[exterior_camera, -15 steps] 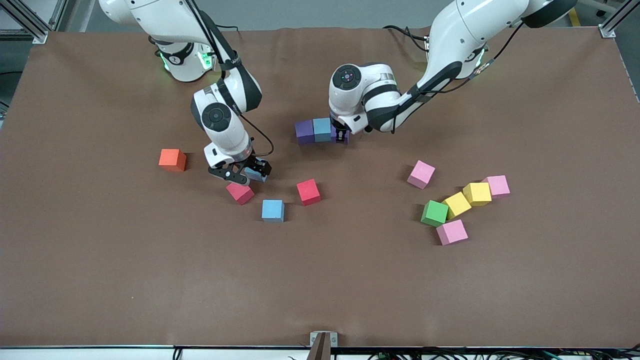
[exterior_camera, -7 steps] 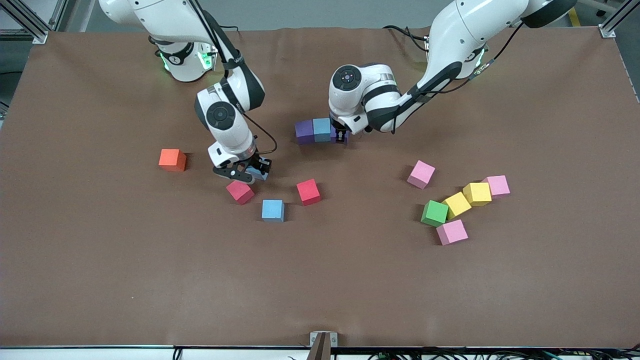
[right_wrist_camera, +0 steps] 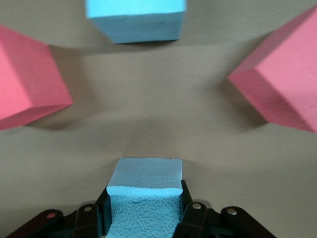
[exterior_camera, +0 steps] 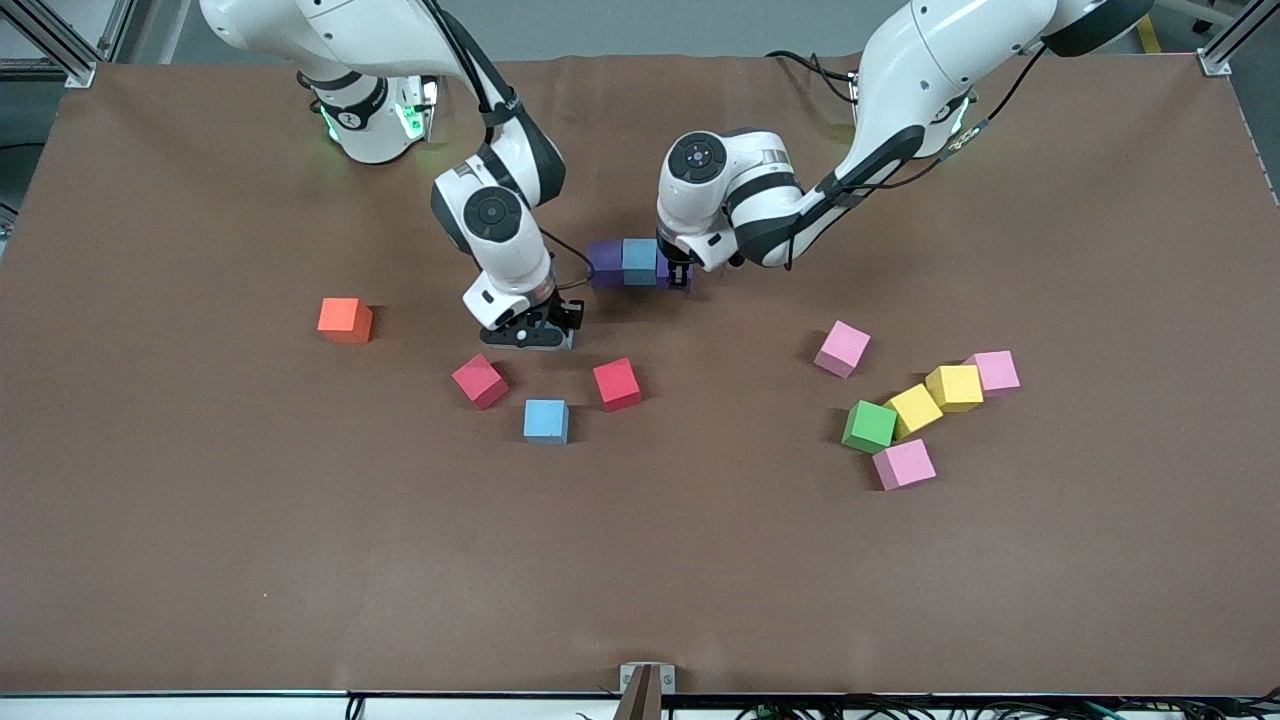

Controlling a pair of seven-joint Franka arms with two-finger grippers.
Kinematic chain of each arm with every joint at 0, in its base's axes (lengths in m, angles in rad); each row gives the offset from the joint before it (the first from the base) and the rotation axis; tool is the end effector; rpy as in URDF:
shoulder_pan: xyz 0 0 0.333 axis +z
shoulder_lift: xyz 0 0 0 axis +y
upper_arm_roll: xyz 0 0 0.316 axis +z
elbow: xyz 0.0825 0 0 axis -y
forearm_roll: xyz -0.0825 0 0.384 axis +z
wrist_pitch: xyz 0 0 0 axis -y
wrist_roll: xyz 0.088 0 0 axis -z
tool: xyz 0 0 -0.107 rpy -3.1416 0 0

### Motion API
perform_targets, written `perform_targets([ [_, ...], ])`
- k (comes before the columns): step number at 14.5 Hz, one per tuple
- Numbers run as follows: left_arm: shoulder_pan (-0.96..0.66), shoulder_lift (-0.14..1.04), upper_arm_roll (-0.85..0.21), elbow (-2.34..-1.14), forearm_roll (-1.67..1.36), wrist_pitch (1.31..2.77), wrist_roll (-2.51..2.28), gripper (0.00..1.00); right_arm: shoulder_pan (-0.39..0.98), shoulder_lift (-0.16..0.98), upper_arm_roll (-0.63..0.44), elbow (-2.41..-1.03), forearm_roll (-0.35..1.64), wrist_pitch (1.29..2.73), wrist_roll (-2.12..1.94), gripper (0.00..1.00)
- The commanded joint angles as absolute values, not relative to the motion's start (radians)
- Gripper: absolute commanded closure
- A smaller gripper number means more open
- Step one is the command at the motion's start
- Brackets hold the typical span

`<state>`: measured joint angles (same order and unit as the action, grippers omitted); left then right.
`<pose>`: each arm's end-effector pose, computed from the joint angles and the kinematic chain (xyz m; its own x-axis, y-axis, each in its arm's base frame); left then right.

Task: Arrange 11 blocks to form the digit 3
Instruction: 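Grasp the light blue cube near the red cubes with the right gripper, then reach the left gripper to a pink cube while the right gripper carries blue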

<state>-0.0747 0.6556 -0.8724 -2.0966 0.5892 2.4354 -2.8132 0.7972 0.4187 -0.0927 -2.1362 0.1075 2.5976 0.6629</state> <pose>0.3352 -0.4657 0.2048 0.0689 0.9955 -0.0645 0.9920 -0.0752 -0.1011 0.4416 0.3726 0.2119 0.9989 -0.0408 0.0219 -0.0398 -0.9982 -0.0451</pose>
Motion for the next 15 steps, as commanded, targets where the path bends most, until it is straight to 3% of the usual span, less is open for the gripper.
perform_targets([
  [1, -0.101, 0.652, -0.87, -2.091, 0.629, 2.444, -3.079, 0.04, 0.84, 0.453, -0.092, -2.105, 0.107, 2.594, 0.669, 0.81],
  [2, -0.101, 0.65, -0.87, -2.089, 0.627, 2.444, -3.077, 0.0, 0.848, 0.453, -0.092, -2.105, 0.107, 2.594, 0.684, 0.81],
  [9, -0.077, 0.62, -0.874, -2.091, 0.609, 2.421, -3.042, 0.0, 0.908, 0.459, -0.092, -2.105, 0.107, 2.592, 0.755, 0.81],
  [15, -0.035, 0.496, -0.877, -2.082, 0.451, 2.319, -2.789, 0.0, 0.933, 0.489, -0.091, -2.071, 0.11, 2.592, 0.775, 0.81],
])
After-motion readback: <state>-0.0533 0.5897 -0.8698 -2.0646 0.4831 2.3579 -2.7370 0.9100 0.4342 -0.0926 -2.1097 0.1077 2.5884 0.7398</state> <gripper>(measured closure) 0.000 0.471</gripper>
